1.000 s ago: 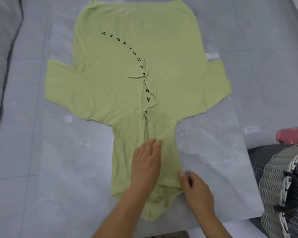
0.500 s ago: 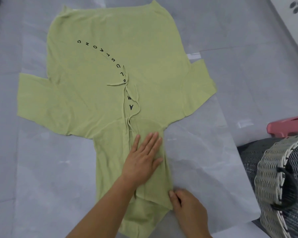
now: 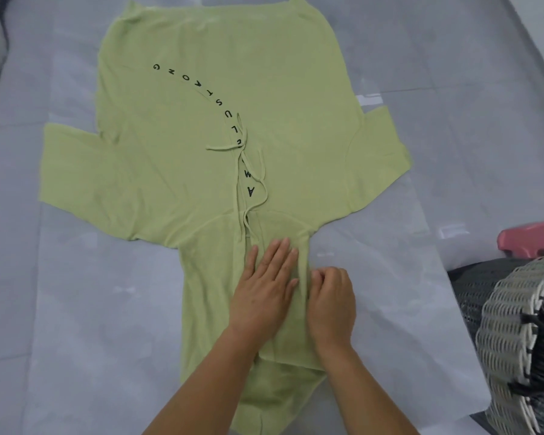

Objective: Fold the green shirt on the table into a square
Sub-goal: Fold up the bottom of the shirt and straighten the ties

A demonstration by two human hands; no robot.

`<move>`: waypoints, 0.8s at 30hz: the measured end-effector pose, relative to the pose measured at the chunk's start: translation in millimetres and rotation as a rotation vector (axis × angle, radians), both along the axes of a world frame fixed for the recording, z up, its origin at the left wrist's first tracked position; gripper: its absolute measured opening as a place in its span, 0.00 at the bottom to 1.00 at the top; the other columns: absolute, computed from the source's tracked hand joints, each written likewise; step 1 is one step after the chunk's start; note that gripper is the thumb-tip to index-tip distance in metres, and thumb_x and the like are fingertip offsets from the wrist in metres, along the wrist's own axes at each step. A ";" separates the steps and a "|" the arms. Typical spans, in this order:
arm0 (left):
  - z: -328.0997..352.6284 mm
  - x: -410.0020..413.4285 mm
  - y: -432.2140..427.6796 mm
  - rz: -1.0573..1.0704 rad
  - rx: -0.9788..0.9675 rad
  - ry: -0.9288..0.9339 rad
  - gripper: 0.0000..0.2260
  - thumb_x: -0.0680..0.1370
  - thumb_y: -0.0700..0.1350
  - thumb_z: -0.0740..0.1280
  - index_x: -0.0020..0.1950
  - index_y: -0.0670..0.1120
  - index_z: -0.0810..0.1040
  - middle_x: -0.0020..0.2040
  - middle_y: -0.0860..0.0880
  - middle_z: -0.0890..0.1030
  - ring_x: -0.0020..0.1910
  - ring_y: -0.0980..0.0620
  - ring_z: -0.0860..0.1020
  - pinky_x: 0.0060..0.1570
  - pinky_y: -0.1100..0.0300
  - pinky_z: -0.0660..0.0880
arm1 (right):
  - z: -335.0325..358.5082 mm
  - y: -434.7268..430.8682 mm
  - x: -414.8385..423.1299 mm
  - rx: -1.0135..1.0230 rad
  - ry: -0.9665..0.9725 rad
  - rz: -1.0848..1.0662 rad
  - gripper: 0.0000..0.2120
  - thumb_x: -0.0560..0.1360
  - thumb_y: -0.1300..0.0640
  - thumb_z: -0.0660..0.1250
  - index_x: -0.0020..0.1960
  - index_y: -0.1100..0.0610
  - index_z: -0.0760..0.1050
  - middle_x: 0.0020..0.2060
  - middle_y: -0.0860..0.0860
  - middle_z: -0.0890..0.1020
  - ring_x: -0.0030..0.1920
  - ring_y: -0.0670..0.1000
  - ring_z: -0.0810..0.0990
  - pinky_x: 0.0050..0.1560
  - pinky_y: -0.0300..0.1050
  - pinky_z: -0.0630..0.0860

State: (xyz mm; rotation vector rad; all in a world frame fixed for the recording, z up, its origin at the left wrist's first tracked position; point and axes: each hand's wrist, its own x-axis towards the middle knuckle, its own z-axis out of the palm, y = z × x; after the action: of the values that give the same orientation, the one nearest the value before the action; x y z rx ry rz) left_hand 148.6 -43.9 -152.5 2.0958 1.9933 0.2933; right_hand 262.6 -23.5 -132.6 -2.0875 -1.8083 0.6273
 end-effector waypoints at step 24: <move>20.4 -8.7 8.7 -0.041 0.022 -0.050 0.24 0.82 0.54 0.41 0.72 0.45 0.61 0.73 0.48 0.63 0.72 0.50 0.62 0.70 0.46 0.51 | -9.3 -19.0 21.2 0.280 -0.228 0.059 0.11 0.73 0.51 0.57 0.40 0.58 0.71 0.38 0.57 0.75 0.38 0.60 0.76 0.41 0.49 0.69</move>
State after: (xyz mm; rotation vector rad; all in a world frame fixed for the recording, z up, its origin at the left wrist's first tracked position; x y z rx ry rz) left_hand 139.9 -35.3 -132.1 2.1178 1.9250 0.3583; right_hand 283.8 -42.5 -141.9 -1.9857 -1.9545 0.1393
